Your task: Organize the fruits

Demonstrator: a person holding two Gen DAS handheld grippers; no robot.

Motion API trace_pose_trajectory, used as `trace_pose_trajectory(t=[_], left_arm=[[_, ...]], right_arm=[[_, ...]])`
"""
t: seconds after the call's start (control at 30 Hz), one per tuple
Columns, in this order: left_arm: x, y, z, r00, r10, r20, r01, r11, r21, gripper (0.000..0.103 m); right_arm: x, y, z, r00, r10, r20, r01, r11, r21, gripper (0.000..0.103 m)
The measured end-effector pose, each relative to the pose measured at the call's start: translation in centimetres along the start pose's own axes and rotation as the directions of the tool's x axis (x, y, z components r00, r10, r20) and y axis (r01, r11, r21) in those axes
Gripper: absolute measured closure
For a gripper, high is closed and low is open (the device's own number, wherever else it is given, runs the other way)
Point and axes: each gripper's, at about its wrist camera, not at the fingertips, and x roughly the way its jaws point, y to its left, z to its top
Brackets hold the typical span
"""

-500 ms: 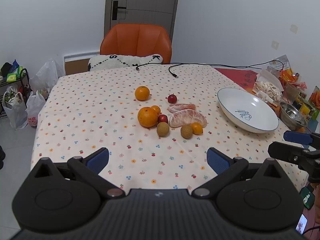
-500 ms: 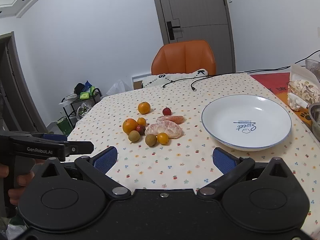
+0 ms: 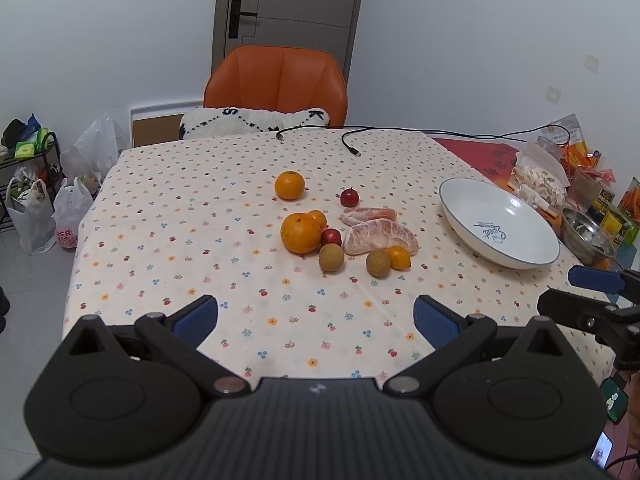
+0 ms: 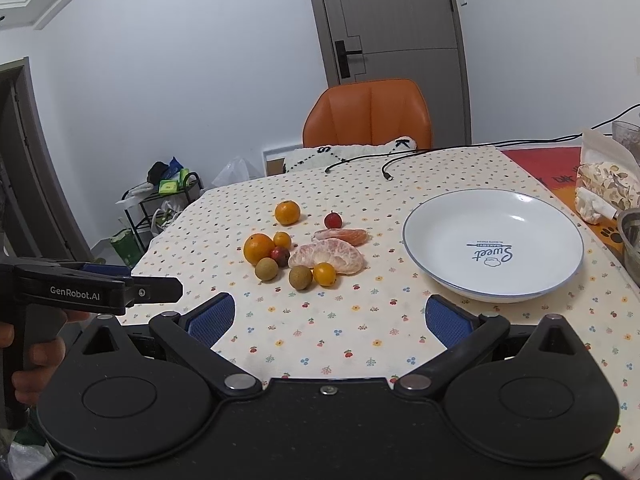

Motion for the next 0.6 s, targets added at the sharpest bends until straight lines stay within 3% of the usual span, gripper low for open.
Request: trace_pose_trajectory(t=[0.6], left_arm=[[-0.48, -0.01, 0.12, 1.0, -0.001, 0.007, 0.001, 1.0, 0.011, 0.0]], right_arm=[[-0.53, -0.33, 0.38, 1.0, -0.003, 0.013, 0.003, 1.0, 0.005, 0.0]])
